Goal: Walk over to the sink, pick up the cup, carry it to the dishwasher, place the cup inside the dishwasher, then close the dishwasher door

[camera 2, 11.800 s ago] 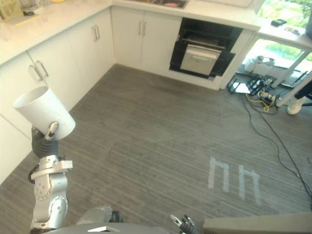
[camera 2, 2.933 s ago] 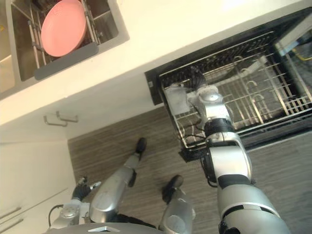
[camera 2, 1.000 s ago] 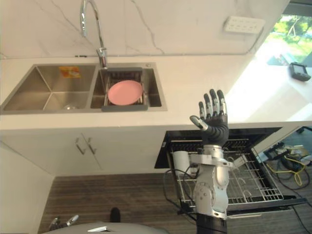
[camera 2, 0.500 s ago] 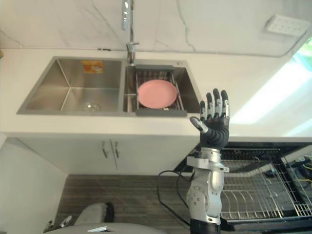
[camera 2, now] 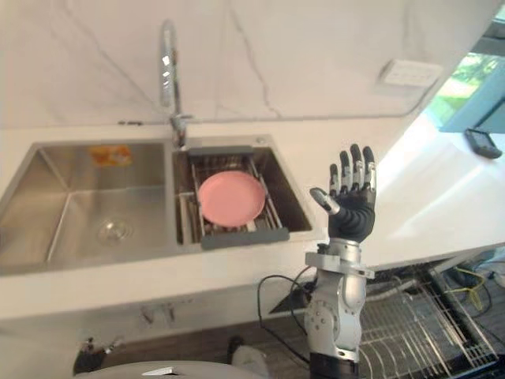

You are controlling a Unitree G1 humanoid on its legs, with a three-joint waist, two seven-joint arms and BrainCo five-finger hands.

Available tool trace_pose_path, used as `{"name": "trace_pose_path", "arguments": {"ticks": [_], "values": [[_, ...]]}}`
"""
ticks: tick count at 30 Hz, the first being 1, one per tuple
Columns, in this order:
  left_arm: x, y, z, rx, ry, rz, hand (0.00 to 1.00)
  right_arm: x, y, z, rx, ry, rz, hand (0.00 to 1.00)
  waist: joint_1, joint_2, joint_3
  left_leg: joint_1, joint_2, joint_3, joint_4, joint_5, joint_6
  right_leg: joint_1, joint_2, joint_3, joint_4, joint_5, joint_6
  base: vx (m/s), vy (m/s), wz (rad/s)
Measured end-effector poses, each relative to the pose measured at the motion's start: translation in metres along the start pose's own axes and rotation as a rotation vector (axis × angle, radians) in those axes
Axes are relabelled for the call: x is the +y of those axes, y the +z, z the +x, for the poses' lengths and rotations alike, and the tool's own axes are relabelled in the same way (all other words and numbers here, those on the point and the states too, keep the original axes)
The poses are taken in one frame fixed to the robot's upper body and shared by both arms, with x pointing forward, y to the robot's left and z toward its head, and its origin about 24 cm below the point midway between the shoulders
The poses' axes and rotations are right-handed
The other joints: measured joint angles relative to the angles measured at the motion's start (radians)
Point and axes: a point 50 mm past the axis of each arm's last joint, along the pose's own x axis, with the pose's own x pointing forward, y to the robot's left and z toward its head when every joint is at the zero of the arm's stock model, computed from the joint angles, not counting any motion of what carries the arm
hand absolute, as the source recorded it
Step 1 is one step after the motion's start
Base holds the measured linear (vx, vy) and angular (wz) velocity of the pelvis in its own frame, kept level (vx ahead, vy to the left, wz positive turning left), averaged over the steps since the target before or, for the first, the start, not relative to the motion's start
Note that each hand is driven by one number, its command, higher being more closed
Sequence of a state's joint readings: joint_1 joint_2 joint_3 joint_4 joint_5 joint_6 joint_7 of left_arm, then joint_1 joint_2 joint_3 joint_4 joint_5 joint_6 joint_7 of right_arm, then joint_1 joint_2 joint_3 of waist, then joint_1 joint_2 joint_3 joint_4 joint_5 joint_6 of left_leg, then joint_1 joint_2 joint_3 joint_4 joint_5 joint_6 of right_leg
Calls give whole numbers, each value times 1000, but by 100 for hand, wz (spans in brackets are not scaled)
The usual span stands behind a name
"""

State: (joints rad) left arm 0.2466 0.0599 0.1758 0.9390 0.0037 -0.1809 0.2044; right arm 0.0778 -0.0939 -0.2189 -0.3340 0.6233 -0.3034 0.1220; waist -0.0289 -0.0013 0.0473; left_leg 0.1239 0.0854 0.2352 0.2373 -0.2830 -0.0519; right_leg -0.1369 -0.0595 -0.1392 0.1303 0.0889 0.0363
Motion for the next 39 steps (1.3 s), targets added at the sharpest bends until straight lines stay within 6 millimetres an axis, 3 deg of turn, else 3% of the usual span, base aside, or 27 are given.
{"name": "trace_pose_path", "arguments": {"ticks": [1, 3, 7, 11, 17, 22, 27, 32, 39], "values": [[-7, 2, -1, -4, -15, -14, 0, -1, 1, 1, -5, 1, -5, 0, -4, 24, -1, 0, 9, -21, -17, -5, 4, 9, 18, -2, -38, 7, 0, 169, -77, -3], [-13, 5, -1, -10, -27, -24, 0, -5, 4, 1, -15, -22, -17, 0, -9, 34, 3, 11, 16, -49, -42, 3, -3, 40, 34, -15, -88, 23, -4, 124, -54, 15], [-10, 6, 0, -20, -17, -22, 0, -2, 4, 5, -25, -4, -20, 0, 15, 12, 4, 38, 24, -63, -85, 10, -4, 110, 53, -28, -213, 81, -7, 15, -1, 11], [-5, 4, 0, -17, 8, -31, 0, 2, 2, 10, 14, 46, -125, 0, 28, 1, 19, 30, 17, -69, -101, 12, -6, 102, 45, -35, -220, 88, -7, -53, 28, 6], [-3, 1, -1, -13, 9, -5, 0, 1, 1, 25, 146, 273, -576, 0, 33, 0, 21, 22, 10, -98, -143, 44, -9, 90, 33, -69, -220, 87, -7, 16, 9, 15], [-2, 0, 1, -5, 12, 2, 0, 18, 18, 67, 38, 403, -882, 0, 33, -4, 19, 4, 4, -104, -156, 76, -9, 72, 23, -87, -220, 91, -10, 4, 5, 10], [1, 1, 1, -7, 14, 22, 0, 36, 18, 80, 2, 536, -1127, 0, 35, -15, 13, 0, -6, -122, -186, 103, -7, 66, 11, -104, -220, 98, -12, -36, 5, 14], [15, -6, 1, 16, 50, 30, 0, 49, 7, 85, 46, 749, -1316, 0, 38, -58, -7, -6, -7, -124, -185, 108, -10, 65, 8, -108, -220, 99, -18, -66, -5, 2], [16, -11, 0, 37, 52, 36, 0, 60, -10, 76, 88, 1019, -1539, 0, 36, -58, -11, -14, -3, -128, -184, 111, -15, 61, 10, -117, -220, 96, -21, -19, -3, 1]]}}
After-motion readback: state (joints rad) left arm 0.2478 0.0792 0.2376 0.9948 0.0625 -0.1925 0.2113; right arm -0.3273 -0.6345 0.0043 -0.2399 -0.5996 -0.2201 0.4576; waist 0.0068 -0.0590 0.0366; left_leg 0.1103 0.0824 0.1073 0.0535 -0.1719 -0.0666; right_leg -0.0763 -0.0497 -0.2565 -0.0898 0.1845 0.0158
